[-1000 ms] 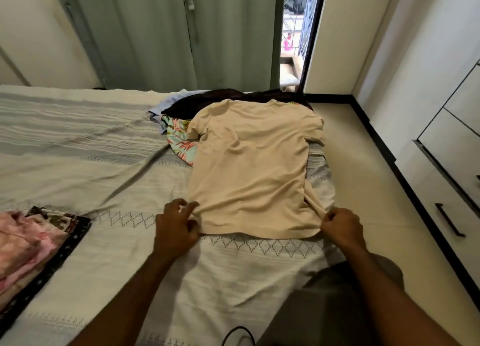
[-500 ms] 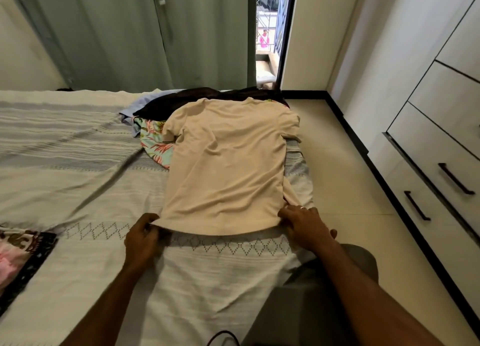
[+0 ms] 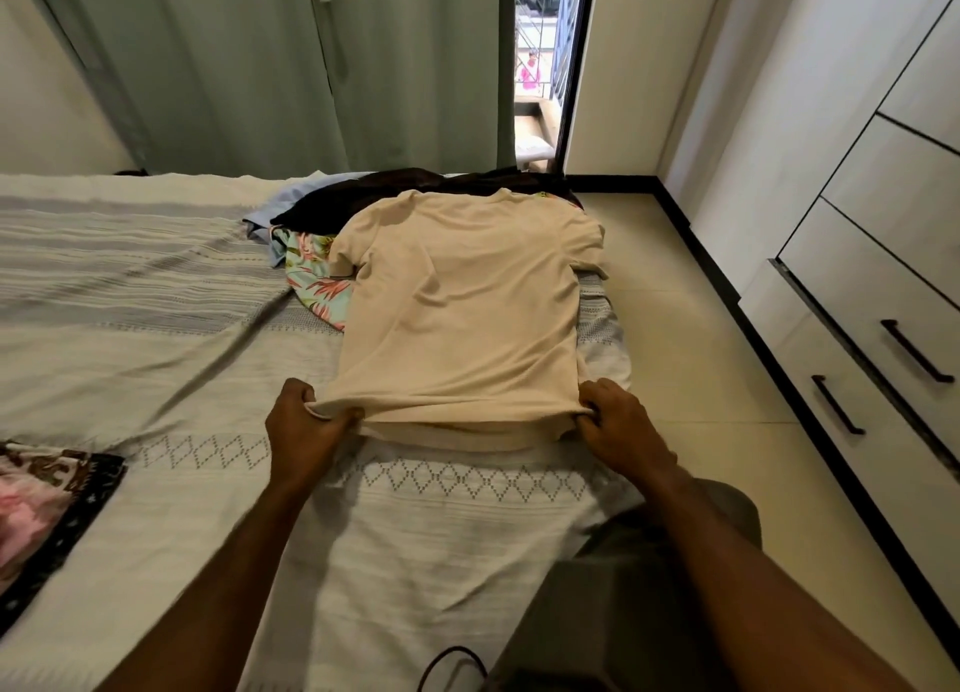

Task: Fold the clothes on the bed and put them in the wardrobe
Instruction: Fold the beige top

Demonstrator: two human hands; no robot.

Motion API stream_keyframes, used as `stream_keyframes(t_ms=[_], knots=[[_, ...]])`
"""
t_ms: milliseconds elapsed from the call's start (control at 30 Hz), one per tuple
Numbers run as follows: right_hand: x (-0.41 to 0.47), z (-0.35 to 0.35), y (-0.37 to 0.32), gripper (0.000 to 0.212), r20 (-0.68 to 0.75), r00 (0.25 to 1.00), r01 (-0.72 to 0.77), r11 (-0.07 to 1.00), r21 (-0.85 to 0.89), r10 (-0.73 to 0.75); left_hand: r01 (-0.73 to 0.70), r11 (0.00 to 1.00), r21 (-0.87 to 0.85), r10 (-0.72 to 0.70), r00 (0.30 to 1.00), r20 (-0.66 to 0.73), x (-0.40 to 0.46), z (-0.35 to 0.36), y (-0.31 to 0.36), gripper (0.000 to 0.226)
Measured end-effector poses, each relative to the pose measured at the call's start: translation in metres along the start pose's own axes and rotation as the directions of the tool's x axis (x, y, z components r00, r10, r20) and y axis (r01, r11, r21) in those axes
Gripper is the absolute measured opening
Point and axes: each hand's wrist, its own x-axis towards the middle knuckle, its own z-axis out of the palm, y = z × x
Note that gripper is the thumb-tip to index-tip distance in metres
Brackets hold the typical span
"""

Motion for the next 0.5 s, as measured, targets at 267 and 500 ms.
stream_keyframes(t_ms=[267, 500], knots=[[-0.004, -0.011, -0.003, 0.026, -0.170, 0.982, -0.048, 0.976, 0.213, 0.085, -0.186, 0.970, 0.154, 0.188, 0.982, 0.001, 0.009, -0.014, -0.014, 0.039], [-0.014, -0.016, 0.025, 0.035, -0.136, 0.981, -0.144, 0.989, -0.035, 0.138, 0.097, 0.956, 0.278, -0.109, 0.994, 0.028, 0.004, -0.045, -0.050, 0.051]])
